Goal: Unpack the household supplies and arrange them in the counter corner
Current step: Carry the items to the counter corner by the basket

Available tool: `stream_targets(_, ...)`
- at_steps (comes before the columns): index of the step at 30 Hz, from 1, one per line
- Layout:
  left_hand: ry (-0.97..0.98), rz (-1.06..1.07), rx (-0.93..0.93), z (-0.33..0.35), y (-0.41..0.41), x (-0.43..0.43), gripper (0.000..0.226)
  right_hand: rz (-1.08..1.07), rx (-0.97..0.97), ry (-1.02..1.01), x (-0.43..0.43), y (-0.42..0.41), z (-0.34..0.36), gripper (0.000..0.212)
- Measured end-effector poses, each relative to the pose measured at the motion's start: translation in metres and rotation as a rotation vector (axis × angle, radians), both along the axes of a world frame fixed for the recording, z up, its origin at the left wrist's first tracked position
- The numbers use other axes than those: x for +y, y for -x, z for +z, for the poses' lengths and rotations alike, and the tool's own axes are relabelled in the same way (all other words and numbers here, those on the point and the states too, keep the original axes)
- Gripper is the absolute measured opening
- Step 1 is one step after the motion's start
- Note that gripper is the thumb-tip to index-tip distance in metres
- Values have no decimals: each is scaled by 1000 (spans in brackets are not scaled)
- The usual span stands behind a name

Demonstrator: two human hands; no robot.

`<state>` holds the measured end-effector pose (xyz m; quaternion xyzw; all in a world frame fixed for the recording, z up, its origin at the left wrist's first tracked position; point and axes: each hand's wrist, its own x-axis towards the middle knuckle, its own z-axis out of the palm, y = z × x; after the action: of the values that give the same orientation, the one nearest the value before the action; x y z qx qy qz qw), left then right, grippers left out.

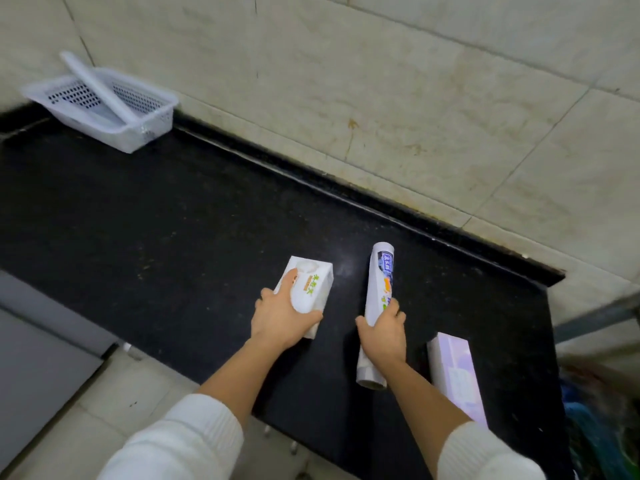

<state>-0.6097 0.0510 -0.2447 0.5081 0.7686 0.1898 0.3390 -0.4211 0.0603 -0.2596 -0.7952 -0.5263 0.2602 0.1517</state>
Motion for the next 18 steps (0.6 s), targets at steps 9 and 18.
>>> stream_targets(9,-52,144,46,12,246,-12,91,121,161,-48,21,235,12,78)
stream_targets(18,-54,383,50,19,466,-33,92,374,236,8,14,480,21,76)
